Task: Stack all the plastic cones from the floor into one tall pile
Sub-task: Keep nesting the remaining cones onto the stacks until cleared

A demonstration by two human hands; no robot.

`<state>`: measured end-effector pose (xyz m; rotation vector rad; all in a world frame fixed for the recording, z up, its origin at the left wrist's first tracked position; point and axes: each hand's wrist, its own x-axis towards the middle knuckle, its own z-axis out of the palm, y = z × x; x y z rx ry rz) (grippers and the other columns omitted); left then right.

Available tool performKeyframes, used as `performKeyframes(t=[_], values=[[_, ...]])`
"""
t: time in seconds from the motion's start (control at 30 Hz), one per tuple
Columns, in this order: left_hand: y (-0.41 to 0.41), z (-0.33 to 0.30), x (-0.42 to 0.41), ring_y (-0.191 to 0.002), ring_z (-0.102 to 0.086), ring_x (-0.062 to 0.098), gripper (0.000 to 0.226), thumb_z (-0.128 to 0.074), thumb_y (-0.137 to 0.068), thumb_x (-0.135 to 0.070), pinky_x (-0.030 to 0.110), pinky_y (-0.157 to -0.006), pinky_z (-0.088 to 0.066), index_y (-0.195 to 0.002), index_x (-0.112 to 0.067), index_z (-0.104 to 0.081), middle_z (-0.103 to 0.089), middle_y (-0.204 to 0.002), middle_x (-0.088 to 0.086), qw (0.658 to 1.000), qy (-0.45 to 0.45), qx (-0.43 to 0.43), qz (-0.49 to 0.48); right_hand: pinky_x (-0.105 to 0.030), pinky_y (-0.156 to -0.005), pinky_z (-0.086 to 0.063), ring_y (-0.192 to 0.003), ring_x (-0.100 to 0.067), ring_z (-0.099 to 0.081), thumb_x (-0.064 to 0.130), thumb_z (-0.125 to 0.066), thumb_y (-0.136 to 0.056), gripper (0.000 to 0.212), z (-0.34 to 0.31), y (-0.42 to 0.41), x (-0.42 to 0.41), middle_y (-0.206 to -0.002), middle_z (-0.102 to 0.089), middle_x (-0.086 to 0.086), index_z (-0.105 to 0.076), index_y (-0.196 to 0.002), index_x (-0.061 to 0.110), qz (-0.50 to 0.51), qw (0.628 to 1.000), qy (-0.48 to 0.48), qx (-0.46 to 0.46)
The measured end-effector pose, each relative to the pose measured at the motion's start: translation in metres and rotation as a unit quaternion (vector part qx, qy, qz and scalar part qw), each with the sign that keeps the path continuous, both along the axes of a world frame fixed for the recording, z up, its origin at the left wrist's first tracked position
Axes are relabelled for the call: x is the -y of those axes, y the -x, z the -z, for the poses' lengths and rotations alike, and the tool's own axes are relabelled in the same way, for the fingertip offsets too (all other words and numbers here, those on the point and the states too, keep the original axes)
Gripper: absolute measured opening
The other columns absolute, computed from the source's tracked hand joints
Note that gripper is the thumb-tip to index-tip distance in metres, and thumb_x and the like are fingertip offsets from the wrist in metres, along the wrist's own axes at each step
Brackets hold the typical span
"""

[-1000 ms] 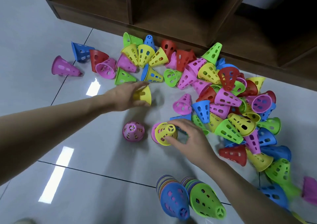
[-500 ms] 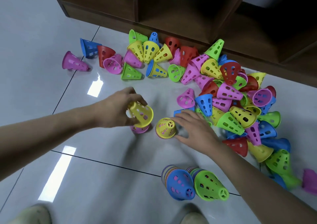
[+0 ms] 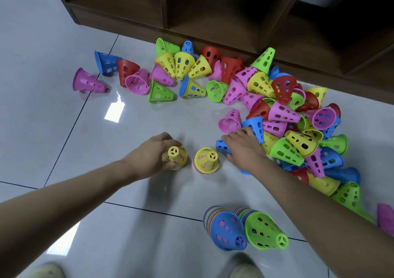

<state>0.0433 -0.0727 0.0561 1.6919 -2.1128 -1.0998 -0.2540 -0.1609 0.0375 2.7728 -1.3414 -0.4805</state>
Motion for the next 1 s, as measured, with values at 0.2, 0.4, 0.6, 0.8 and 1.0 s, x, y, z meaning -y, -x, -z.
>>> performKeyframes(t=[0.2, 0.4, 0.6, 0.8, 1.0], values=[[0.002, 0.005, -0.003, -0.093, -0.057, 0.015, 0.057, -0.083, -0.078, -0.04, 0.021, -0.085, -0.044, -0.129, -0.026, -0.062, -0.051, -0.118, -0.003, 1.0, 0.003, -0.011, -0.012, -0.041, -0.09, -0.039, -0.1, -0.028, -0.054, 0.046, -0.072, -0.08, 0.048, -0.023, 0.003, -0.011, -0.106, -0.065, -0.001, -0.066, -0.12, 0.019, 0.148, 0.959, 0.026, 0.239], [0.016, 0.011, -0.009, -0.084, -0.059, 0.01, 0.064, -0.083, -0.078, -0.042, 0.029, -0.088, -0.05, -0.133, -0.025, -0.055, -0.044, -0.121, -0.002, 0.999, -0.021, -0.021, -0.046, -0.039, -0.092, -0.045, -0.102, -0.021, -0.051, 0.054, -0.066, -0.078, 0.054, -0.07, -0.008, -0.037, -0.109, -0.058, 0.002, -0.069, -0.121, 0.022, 0.205, 0.875, -0.007, 0.438], [-0.018, -0.008, 0.021, -0.091, -0.061, 0.019, 0.068, -0.049, -0.078, -0.028, 0.024, -0.081, -0.045, -0.144, -0.012, -0.041, -0.055, -0.126, 0.004, 0.997, -0.008, -0.012, -0.074, -0.014, -0.089, -0.041, -0.101, -0.004, -0.056, 0.039, -0.077, -0.081, 0.043, -0.094, -0.023, -0.056, -0.106, -0.057, 0.009, -0.068, -0.117, 0.018, 0.17, 0.845, -0.083, 0.501], [-0.046, -0.002, 0.082, -0.136, -0.036, 0.044, 0.071, -0.063, -0.083, -0.024, 0.05, -0.112, -0.031, -0.148, -0.009, -0.039, -0.036, -0.152, 0.023, 0.948, 0.166, 0.26, -0.074, -0.017, -0.09, -0.045, -0.103, -0.005, -0.061, 0.019, -0.085, -0.078, 0.04, -0.082, -0.023, -0.062, -0.107, -0.063, 0.009, -0.067, -0.114, 0.016, 0.145, 0.841, -0.157, 0.497], [-0.045, -0.002, 0.131, -0.144, -0.028, 0.041, 0.087, -0.068, -0.086, -0.027, 0.054, -0.115, -0.029, -0.157, -0.017, -0.021, -0.032, -0.156, 0.02, 0.931, 0.102, 0.347, -0.047, -0.011, -0.085, -0.043, -0.106, -0.002, -0.059, 0.017, -0.082, -0.079, 0.04, -0.062, -0.024, -0.067, -0.11, -0.061, 0.016, -0.066, -0.115, 0.022, 0.134, 0.859, -0.205, 0.45]])
